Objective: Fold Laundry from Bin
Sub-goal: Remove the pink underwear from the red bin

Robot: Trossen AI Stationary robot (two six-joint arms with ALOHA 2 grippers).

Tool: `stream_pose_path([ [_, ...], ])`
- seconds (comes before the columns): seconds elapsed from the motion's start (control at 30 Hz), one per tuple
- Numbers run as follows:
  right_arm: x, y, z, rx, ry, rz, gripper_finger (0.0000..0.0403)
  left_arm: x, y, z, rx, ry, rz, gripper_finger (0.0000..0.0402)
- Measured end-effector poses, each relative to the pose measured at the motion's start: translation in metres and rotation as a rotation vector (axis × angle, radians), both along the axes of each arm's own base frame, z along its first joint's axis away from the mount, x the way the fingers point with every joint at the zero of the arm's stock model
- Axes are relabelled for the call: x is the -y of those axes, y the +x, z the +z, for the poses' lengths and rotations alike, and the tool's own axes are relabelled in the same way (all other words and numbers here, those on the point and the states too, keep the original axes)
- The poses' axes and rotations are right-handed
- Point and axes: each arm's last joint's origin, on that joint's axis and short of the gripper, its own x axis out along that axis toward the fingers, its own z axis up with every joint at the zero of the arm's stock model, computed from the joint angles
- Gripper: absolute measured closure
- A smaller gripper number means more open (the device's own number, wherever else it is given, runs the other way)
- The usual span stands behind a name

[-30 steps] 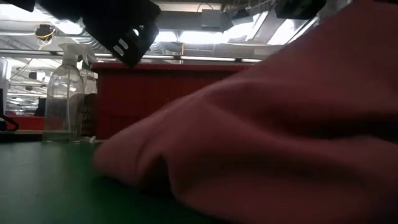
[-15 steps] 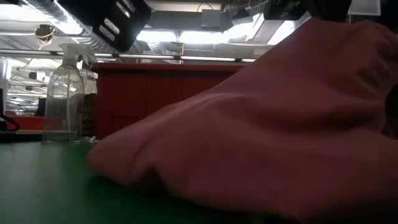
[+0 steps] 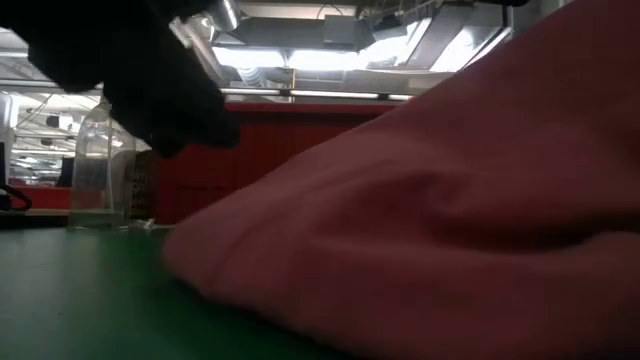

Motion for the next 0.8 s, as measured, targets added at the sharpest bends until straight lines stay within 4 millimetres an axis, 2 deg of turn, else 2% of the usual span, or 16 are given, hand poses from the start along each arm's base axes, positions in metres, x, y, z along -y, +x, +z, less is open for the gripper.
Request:
stream_pose_path([
  [0.2, -0.016, -0.006, 0.000, 0.038, 0.027, 0.038, 0.0402, -0.003, 0.004, -0.018, -0.043, -0.031, 0.103, 0.0289],
  [0.37, -0.022, -0.005, 0.000, 0.069, 0.048, 0.047, 0.0402, -0.010, 0.009, -0.027, -0.053, -0.004, 0.153, 0.0289],
  [0.6, -0.022, -0.003, 0.000, 0.083, 0.058, 0.045, 0.0402, -0.023, 0.016, -0.027, -0.045, 0.002, 0.210, 0.0289],
  [0.8, -0.022, -0.003, 0.000, 0.083, 0.058, 0.045, 0.0402, -0.023, 0.017, -0.027, -0.048, -0.014, 0.195, 0.0289],
])
